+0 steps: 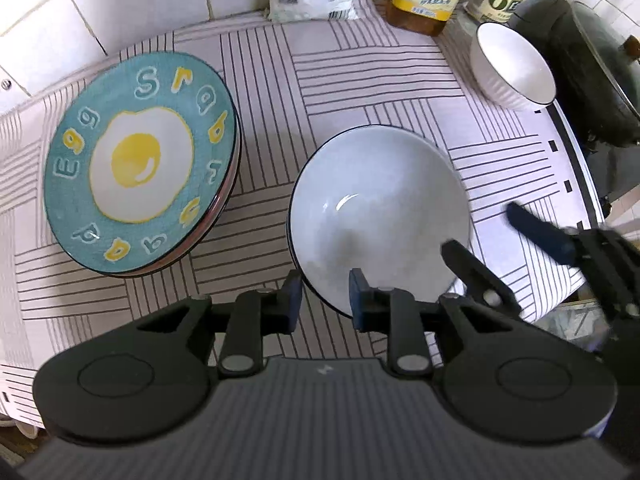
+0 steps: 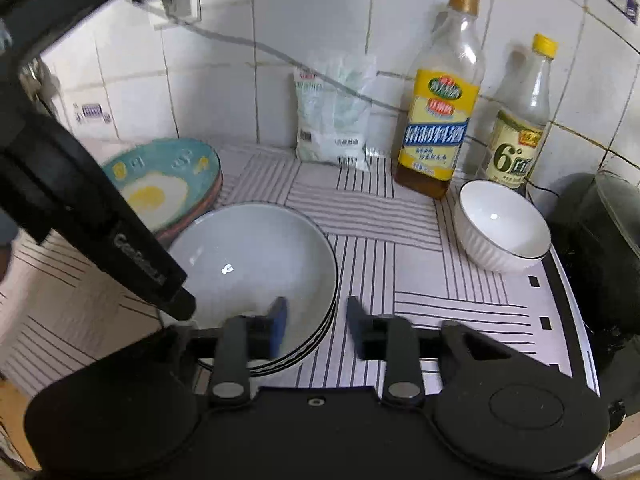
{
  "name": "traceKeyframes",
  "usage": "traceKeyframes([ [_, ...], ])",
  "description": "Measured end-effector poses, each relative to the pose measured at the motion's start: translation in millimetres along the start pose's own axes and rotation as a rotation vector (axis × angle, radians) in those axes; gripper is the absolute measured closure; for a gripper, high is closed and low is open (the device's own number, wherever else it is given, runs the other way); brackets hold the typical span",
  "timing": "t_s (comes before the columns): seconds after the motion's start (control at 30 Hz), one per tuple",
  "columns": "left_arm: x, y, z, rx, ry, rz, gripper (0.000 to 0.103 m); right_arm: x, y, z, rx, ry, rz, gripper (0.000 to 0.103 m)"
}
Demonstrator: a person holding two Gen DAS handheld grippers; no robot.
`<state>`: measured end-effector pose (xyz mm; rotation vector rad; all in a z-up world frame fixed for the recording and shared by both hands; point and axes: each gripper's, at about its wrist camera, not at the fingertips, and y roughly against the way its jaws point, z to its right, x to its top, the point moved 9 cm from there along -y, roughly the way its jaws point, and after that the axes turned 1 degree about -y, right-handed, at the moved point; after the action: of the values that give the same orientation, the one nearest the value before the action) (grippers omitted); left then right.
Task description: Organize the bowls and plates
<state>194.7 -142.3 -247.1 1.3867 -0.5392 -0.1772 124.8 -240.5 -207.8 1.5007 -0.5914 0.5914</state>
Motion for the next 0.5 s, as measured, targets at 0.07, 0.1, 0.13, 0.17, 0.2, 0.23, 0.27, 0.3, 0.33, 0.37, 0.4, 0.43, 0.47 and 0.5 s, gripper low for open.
traceKeyframes([
  [0.07, -1.5, 6.4, 3.6, 0.019, -0.013, 0.012, 0.076, 1.4, 13.5, 4.5, 0.005, -0.007, 0.029, 0.045],
  [0.1, -1.8, 10.0, 6.0, 0.025, -0.019, 0.019, 0.075, 1.2, 20.1, 6.8, 0.006, -0.007, 0.039, 0.044],
  [0.13, -2.0, 14.0, 8.5, 0.028, -0.03, 0.026, 0.072, 0.2, 26.3, 10.2, 0.003, -0.005, 0.045, 0.041],
  [0.17, -2.3, 17.3, 11.0, 0.032, -0.041, 0.031, 0.07, -1.4, 31.1, 13.2, -0.003, -0.002, 0.048, 0.038],
  [0.2, -2.2, 20.5, 12.8, 0.036, -0.051, 0.037, 0.07, -3.2, 35.8, 17.2, -0.011, 0.0, 0.053, 0.037],
  [0.23, -1.8, 24.5, 15.3, 0.041, -0.061, 0.046, 0.069, -5.5, 40.8, 22.1, -0.022, 0.0, 0.059, 0.035],
  [0.27, -1.1, 28.7, 17.6, 0.046, -0.068, 0.056, 0.068, -8.1, 44.8, 26.3, -0.029, -0.004, 0.062, 0.034],
  [0.3, 0.0, 31.9, 19.2, 0.05, -0.072, 0.064, 0.066, -11.2, 48.2, 30.9, -0.035, -0.008, 0.062, 0.034],
  [0.33, 1.1, 35.5, 21.2, 0.053, -0.077, 0.073, 0.064, -13.2, 49.6, 35.4, -0.039, -0.012, 0.061, 0.033],
  [0.37, 2.3, 38.8, 23.4, 0.054, -0.082, 0.081, 0.062, -15.5, 51.0, 39.2, -0.045, -0.013, 0.06, 0.032],
  [0.4, 3.3, 42.0, 25.8, 0.055, -0.087, 0.088, 0.062, -18.5, 52.6, 43.3, -0.053, -0.015, 0.059, 0.032],
  [0.43, 4.5, 44.7, 29.2, 0.054, -0.093, 0.092, 0.062, -19.9, 52.9, 46.8, -0.058, -0.016, 0.058, 0.032],
  [0.47, 5.2, 46.8, 31.8, 0.051, -0.098, 0.095, 0.062, -21.9, 54.5, 49.6, -0.061, -0.019, 0.059, 0.031],
  [0.5, 6.5, 48.8, 35.2, 0.048, -0.104, 0.098, 0.062, -22.9, 55.1, 53.1, -0.062, -0.023, 0.061, 0.031],
])
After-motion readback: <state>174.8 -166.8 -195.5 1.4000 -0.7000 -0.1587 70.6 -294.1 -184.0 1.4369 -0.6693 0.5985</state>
